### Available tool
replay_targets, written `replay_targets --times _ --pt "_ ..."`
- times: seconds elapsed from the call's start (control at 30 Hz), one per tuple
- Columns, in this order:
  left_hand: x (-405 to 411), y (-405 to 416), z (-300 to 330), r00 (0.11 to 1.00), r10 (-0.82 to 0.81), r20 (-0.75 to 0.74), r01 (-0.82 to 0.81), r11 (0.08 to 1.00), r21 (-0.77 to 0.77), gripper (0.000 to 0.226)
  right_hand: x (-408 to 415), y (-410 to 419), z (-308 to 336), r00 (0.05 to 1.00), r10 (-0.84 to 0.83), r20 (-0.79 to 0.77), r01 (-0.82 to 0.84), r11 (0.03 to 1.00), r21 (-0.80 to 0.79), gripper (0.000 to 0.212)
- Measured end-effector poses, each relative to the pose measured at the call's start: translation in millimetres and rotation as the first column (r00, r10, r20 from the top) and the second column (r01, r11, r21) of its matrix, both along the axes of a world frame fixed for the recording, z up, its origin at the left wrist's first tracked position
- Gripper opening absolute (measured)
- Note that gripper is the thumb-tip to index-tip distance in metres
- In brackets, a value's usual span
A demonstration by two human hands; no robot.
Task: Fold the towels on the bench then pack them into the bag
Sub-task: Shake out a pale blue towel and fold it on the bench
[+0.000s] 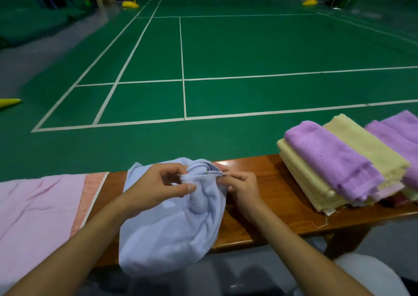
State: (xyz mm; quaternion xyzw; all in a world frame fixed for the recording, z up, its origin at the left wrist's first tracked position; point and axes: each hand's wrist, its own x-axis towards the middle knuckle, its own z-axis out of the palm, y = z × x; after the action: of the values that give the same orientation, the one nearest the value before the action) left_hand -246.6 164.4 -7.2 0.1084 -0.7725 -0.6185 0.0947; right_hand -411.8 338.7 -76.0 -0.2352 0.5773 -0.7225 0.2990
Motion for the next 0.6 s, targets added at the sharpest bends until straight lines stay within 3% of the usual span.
replay_targets --times 0.13,0.2,0.27,0.37,0.43,0.6 --pt "1 -14 -3 0.999 0.029 -0.014 -0.03 0.993 -0.113 0.019 -15 -1 3 0.986 -0.011 -0.164 0.018 0.999 0.043 0.016" --pt "1 -22 -1 0.995 0.09 -0.032 -0.094 0.98 -0.177 0.02 -20 4 9 0.948 0.021 -0.317 0.01 0.995 0.096 0.022" --pt "1 -28 5 0.989 0.137 -0.055 -0.146 0.958 -0.247 0.021 -24 11 16 0.834 0.059 -0.548 0.045 0.984 0.174 0.019" --pt "4 -36 10 0.989 0.102 -0.106 -0.14 0.868 -0.477 0.021 -28 20 30 0.569 0.126 -0.813 0.121 0.965 0.234 0.019" --pt "7 -36 13 0.99 0.063 -0.13 -0.129 0.782 -0.609 0.028 -28 25 38 0.488 0.154 -0.859 0.138 0.958 0.251 0.021" --pt "11 -24 28 0.981 0.028 -0.19 -0.159 0.671 -0.724 0.04 -19 36 63 0.411 0.175 -0.895 0.19 0.944 0.271 0.019"
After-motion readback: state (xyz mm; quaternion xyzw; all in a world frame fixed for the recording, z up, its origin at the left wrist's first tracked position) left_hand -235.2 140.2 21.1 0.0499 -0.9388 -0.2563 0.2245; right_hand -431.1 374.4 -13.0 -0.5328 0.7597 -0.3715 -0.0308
